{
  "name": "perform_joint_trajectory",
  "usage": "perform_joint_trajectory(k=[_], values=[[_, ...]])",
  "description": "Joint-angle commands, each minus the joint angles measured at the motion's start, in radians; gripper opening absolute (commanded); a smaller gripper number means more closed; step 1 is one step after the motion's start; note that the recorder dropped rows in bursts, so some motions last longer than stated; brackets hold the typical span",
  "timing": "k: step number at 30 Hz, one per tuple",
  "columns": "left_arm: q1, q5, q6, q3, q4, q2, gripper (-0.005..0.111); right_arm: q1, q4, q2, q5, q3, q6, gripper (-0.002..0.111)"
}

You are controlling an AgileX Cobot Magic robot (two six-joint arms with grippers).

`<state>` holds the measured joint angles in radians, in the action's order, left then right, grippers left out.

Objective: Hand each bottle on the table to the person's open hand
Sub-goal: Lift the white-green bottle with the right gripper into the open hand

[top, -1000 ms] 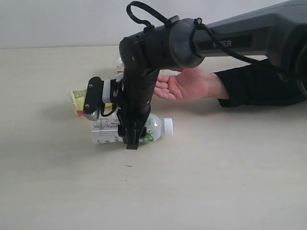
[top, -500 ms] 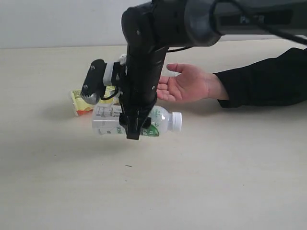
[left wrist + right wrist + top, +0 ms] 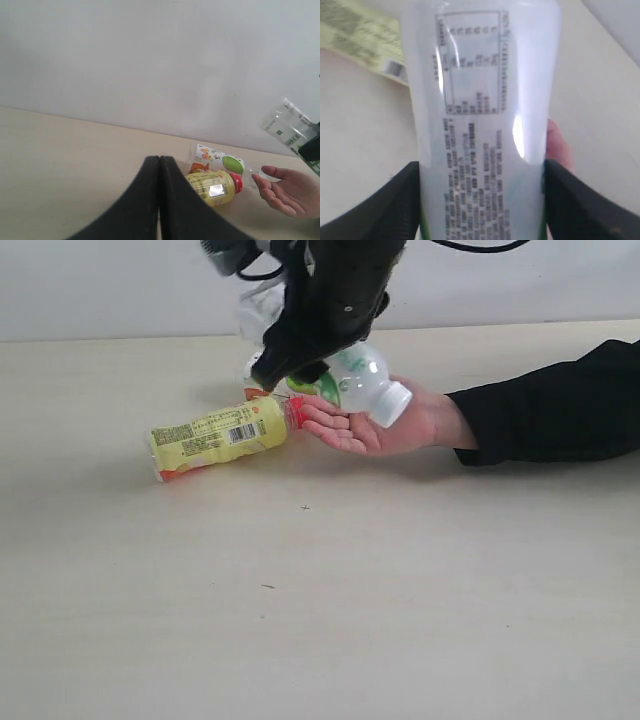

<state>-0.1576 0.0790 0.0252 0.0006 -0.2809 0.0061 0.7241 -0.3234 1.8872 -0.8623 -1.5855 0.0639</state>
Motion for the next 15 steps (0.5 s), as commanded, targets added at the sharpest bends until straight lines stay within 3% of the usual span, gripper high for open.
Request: perform_joint_trajectory(k=[1, 7, 15], values=[[-0.007, 0.002, 0.000, -0.001, 0.006, -0.006, 0.000, -0.097, -0.032, 0.009, 0.006, -0.006, 0.237, 0.000], [-0.007, 0.002, 0.000, -0.001, 0.006, -0.006, 0.000, -0.185, 0.105, 0.038, 0.019, -0.006, 0.288, 0.000], [-0.007, 0.002, 0.000, -0.001, 0.006, -0.006, 0.000, -0.192, 0.130, 0.096, 0.054, -0.006, 0.302, 0.000]])
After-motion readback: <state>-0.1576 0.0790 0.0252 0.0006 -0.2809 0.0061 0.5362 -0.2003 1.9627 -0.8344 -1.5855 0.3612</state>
